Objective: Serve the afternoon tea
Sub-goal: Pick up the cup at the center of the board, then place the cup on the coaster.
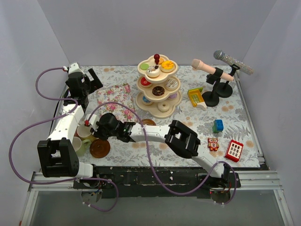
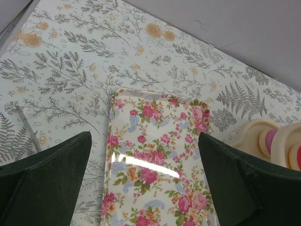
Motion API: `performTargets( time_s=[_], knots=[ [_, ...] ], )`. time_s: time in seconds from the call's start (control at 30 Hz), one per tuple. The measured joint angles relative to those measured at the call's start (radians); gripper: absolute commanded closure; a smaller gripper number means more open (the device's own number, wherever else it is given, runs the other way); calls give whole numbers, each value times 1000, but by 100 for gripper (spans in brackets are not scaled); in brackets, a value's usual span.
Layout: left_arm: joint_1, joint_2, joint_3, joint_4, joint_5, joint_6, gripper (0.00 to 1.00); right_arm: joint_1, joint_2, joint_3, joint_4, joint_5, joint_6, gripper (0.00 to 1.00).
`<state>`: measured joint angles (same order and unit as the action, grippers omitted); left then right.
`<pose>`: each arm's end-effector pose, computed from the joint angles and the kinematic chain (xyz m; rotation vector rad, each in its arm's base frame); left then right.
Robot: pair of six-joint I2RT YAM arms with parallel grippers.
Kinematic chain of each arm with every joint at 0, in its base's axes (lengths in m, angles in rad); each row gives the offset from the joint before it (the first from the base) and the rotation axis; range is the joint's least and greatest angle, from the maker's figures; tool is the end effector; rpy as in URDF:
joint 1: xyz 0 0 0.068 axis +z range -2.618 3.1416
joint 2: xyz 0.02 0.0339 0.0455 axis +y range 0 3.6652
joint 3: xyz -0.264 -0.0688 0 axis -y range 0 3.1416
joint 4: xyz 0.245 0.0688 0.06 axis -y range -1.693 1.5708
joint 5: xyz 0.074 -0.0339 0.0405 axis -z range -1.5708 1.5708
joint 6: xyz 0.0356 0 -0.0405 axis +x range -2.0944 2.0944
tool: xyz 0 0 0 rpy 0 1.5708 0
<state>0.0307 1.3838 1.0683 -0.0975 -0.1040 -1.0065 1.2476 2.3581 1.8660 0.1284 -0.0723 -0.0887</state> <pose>0.3224 0.0136 0.3100 -1.0604 1.7195 -0.5258 0.1734 0.5258 0.1980 -1.2953 1.5597 0.8264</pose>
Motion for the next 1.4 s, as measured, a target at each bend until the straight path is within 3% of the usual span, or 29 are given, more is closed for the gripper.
performTargets(
  time_s=[0.4,0.83,1.2,1.4],
  knots=[
    [48,-47,0,-1,-100,-19,2,2,-164,-224,49,174,25,99],
    [59,-47,0,1,-112,-31,2,-19,-480,-586,196,322,39,99],
    [59,-47,-11,5,-79,-43,2,-138,-855,-944,214,455,121,99],
    [59,-47,-14,11,-52,-50,2,-186,-956,-1081,234,512,154,99]
  ],
)
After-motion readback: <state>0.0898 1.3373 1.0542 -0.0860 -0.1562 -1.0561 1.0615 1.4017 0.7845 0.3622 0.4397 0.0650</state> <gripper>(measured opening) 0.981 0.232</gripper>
